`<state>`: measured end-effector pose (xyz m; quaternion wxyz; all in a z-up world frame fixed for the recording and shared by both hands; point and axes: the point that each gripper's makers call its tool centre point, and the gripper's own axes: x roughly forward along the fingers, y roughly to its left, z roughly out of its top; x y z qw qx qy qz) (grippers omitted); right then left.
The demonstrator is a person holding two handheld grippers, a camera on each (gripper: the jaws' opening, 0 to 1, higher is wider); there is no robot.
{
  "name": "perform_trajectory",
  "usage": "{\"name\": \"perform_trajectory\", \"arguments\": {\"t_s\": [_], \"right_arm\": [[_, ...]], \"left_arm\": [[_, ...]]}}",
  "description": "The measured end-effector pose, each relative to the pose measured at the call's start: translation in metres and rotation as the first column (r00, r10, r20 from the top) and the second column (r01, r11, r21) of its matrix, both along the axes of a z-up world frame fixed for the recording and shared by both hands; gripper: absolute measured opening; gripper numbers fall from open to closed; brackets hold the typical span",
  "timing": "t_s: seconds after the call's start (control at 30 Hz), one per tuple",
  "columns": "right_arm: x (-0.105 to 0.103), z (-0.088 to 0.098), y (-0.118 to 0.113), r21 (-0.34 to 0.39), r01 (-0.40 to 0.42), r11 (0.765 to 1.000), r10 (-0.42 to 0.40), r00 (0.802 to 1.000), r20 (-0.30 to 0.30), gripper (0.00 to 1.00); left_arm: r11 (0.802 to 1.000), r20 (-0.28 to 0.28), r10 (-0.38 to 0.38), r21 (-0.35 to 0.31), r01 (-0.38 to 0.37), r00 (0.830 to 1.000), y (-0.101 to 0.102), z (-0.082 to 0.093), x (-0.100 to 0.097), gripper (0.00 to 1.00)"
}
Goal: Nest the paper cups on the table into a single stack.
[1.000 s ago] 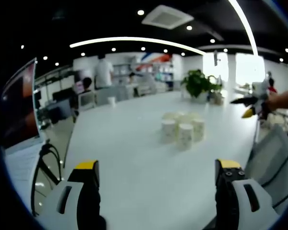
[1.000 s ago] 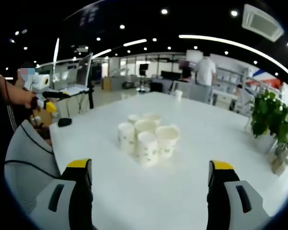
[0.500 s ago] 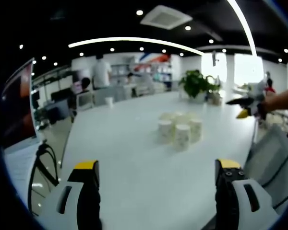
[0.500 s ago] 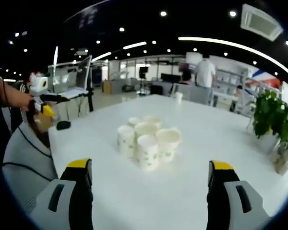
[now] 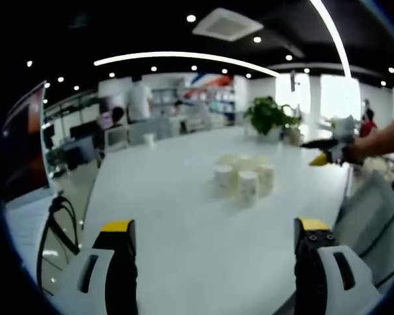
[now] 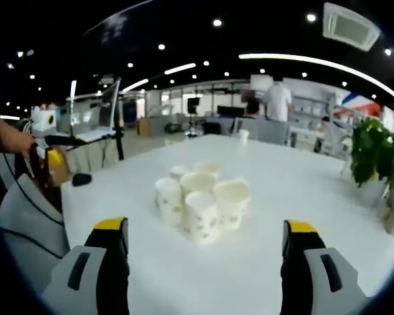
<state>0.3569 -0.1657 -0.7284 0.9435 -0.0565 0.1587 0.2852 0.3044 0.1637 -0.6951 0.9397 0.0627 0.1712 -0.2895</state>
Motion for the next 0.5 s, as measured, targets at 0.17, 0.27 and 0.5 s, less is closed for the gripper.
{"name": "perform_trajectory", "arguments": {"t_s": [0.17, 0.27, 0.5], "right_arm": [[0.008, -0.007, 0.006, 0.017, 0.001, 1.000, -0.001, 1.000, 0.002, 0.89], [0.014, -0.013, 0.011, 0.012, -0.003, 1.000, 0.003, 1.000, -0.013, 0.89], [0.021, -0.023, 0.018, 0.003, -0.022, 1.000, 0.022, 0.999, -0.033, 0.88]], "left_arm": [[1.000, 0.009, 0.003, -0.014, -0.003, 1.000, 0.001, 0.000, -0.002, 1.00], [1.000, 0.009, 0.007, -0.012, -0.007, 1.000, 0.003, 0.000, -0.002, 1.00], [1.000, 0.012, 0.014, -0.014, -0.014, 1.000, 0.006, 0.000, -0.002, 1.00]]}}
